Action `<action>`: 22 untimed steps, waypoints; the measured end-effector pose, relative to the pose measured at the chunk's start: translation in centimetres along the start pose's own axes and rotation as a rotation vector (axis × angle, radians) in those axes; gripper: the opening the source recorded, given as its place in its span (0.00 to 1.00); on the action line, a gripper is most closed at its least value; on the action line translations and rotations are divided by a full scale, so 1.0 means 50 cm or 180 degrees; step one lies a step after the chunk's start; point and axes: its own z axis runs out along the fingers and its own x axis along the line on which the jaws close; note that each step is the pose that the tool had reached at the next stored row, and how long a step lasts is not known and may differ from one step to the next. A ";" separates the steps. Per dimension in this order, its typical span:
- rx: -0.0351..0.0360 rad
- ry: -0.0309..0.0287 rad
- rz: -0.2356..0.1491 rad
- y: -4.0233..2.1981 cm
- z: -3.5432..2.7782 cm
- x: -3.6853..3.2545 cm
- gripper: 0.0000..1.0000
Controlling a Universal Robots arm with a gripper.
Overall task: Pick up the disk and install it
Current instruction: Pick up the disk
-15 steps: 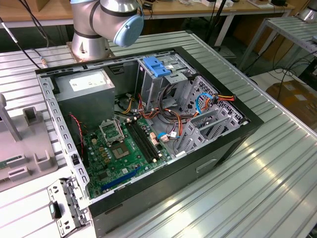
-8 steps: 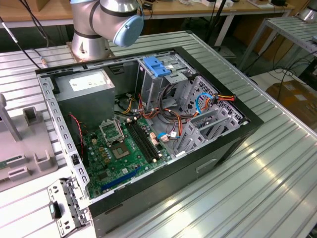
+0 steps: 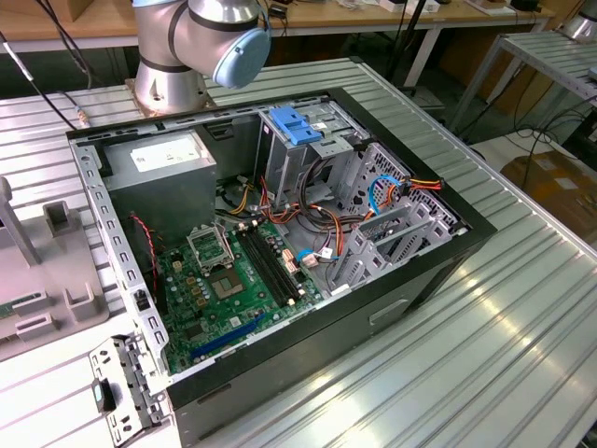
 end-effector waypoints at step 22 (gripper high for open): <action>-0.0004 -0.0043 0.0001 0.010 0.012 -0.015 0.54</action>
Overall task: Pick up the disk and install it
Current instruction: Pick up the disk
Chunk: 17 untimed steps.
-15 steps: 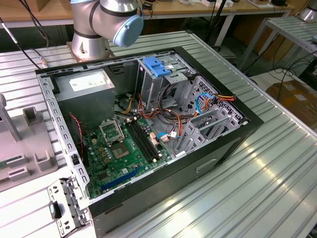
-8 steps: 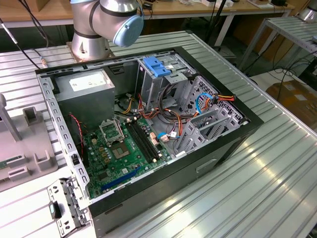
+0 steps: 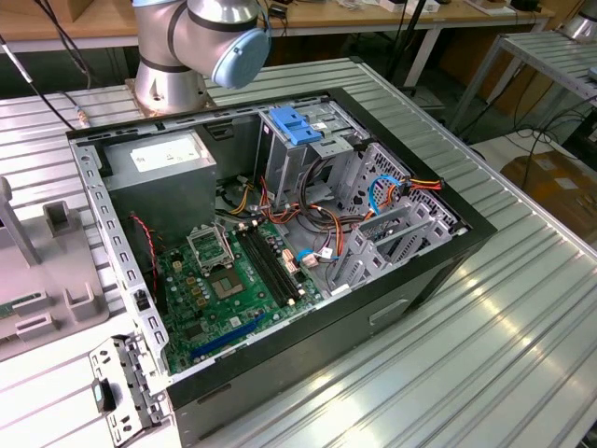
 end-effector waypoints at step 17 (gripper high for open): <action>0.0000 -0.0004 0.0000 0.028 0.034 -0.046 0.54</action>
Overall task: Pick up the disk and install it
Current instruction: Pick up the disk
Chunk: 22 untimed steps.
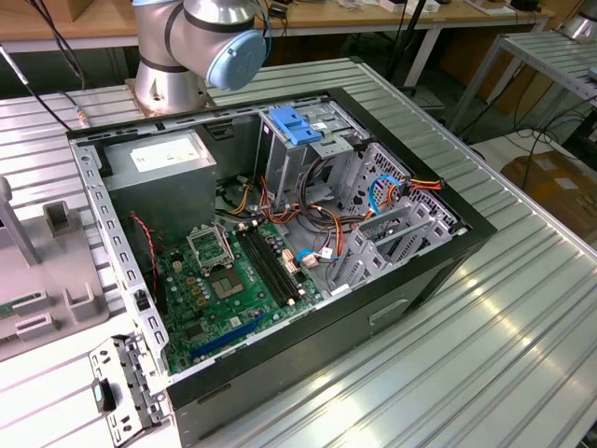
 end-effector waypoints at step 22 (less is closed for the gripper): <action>0.0000 0.0005 0.0000 0.002 0.091 0.004 0.54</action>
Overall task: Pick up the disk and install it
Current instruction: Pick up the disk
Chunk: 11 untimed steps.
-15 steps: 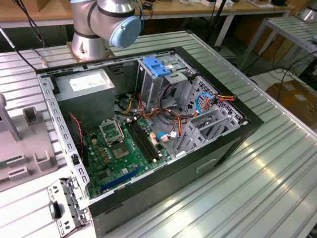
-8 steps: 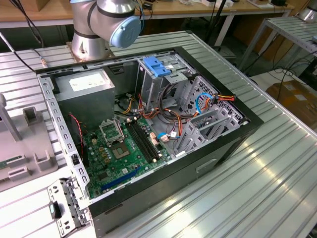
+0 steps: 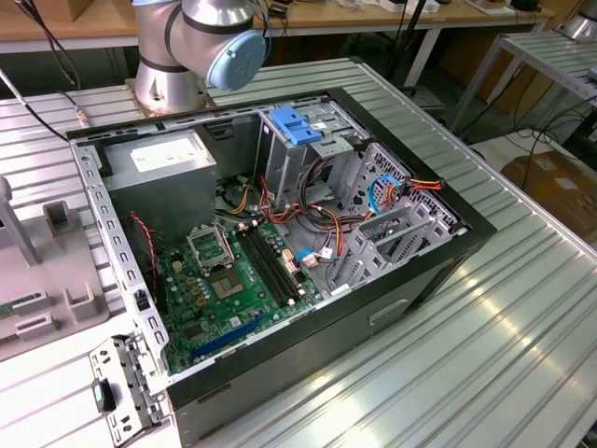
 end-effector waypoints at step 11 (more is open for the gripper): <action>0.0000 0.0000 0.0000 0.001 0.030 0.001 0.54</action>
